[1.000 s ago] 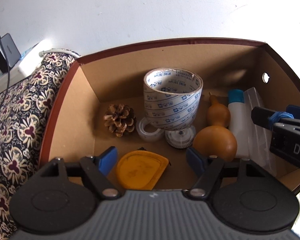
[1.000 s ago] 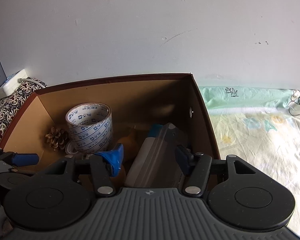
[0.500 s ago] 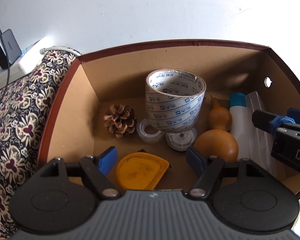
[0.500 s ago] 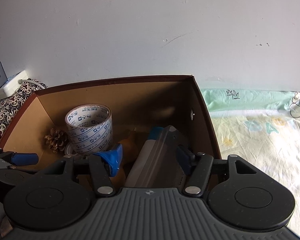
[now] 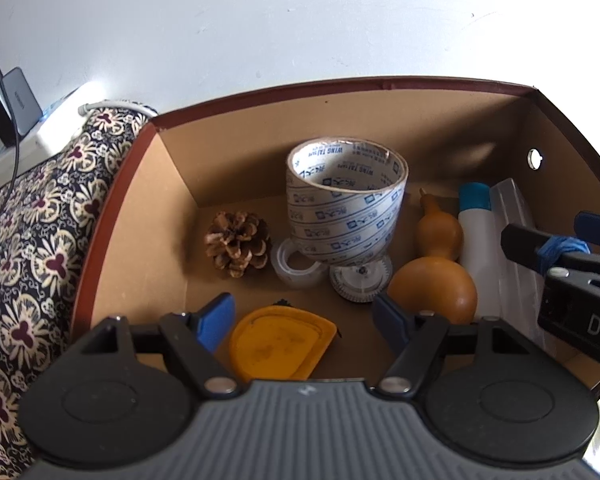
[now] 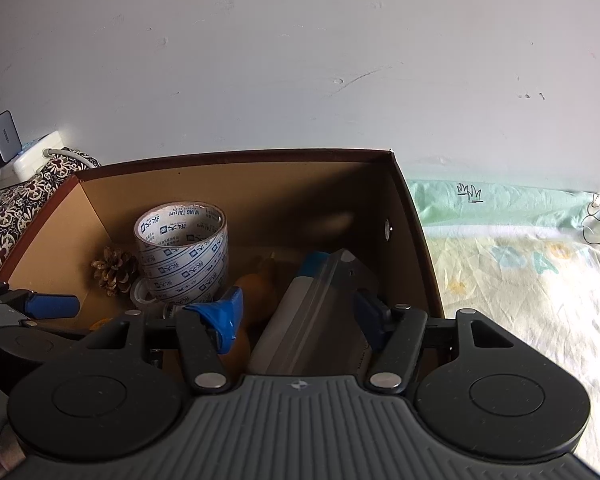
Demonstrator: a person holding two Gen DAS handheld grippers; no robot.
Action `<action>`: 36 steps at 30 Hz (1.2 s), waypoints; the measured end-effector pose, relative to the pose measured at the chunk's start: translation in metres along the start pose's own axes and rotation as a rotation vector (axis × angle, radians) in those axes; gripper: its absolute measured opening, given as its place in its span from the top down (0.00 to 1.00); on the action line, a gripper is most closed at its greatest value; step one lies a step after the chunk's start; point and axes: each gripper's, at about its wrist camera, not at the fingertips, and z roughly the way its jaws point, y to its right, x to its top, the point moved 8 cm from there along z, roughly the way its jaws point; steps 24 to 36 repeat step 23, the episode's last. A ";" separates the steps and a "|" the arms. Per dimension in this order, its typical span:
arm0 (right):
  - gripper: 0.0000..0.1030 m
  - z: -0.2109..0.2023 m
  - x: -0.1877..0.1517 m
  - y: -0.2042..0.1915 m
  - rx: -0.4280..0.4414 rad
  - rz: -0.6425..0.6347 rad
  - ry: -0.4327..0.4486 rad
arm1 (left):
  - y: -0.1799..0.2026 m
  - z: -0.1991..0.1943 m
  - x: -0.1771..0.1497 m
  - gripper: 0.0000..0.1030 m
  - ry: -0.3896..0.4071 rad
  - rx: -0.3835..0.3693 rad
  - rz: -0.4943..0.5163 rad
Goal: Organize rigid objects
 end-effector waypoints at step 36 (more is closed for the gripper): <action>0.54 0.002 -0.001 -0.001 -0.010 -0.011 0.004 | 0.002 0.000 -0.001 0.27 -0.006 -0.024 0.003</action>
